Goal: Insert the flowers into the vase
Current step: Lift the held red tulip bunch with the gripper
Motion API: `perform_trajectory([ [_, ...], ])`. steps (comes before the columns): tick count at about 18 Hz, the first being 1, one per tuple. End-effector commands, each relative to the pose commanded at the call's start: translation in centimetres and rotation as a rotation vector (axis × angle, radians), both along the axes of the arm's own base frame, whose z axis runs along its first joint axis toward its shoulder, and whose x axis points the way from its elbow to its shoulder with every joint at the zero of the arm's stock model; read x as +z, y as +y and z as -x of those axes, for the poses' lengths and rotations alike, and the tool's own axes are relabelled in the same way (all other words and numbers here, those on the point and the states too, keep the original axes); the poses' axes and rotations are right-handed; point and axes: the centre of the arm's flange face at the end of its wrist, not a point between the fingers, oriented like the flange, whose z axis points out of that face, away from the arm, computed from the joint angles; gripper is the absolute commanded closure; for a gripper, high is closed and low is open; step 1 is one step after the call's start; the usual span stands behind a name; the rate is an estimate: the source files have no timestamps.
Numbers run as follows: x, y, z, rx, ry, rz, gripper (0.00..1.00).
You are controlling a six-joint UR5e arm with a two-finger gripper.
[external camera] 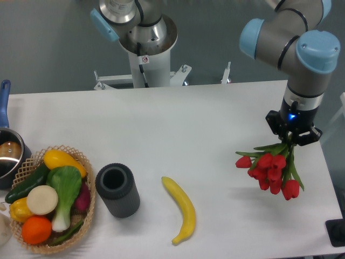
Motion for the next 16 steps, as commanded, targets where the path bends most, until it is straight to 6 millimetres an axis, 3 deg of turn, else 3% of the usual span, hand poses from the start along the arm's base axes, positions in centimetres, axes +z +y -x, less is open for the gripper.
perform_trajectory([
  [5, 0.0, 0.3, -0.6, -0.005, -0.016, 0.002, 1.0],
  [8, 1.4, 0.5, -1.3, -0.002, -0.013, -0.031, 1.0],
  [12, 3.4, 0.9, -2.6, 0.002, -0.059, -0.167, 1.0],
  [16, 5.5, 2.1, -5.7, -0.029, -0.154, -0.436, 1.0],
])
